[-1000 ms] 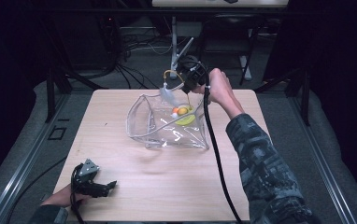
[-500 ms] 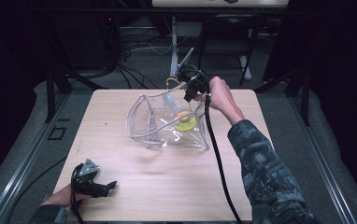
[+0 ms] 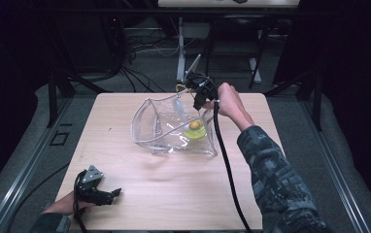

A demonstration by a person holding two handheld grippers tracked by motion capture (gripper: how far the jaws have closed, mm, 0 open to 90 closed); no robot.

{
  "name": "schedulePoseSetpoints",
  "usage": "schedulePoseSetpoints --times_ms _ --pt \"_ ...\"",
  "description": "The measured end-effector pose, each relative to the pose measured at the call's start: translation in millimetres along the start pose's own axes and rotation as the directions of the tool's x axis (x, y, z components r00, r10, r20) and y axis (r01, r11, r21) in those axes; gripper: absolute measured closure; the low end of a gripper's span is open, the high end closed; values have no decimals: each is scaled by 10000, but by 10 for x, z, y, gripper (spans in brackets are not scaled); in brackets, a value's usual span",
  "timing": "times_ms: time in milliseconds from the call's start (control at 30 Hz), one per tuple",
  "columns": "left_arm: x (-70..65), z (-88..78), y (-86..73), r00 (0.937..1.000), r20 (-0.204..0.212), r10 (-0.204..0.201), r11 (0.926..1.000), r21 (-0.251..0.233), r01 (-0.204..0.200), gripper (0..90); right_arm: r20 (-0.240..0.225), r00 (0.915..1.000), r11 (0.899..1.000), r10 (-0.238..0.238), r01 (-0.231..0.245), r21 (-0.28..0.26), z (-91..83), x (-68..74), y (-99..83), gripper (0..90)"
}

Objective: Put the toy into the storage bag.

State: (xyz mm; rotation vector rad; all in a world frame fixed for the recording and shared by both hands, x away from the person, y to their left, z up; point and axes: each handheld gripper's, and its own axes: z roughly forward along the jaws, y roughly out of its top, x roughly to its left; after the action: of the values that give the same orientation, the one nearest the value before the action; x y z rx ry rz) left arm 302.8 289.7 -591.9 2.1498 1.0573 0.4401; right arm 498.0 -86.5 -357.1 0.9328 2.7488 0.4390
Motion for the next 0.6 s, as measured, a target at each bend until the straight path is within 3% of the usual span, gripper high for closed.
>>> schedulePoseSetpoints --times_ms 600 --pt "0 0 0 10000 1 1 10000 0 -1 0 -119 9999 9940 57 -44 1089 158 -6 38 876"
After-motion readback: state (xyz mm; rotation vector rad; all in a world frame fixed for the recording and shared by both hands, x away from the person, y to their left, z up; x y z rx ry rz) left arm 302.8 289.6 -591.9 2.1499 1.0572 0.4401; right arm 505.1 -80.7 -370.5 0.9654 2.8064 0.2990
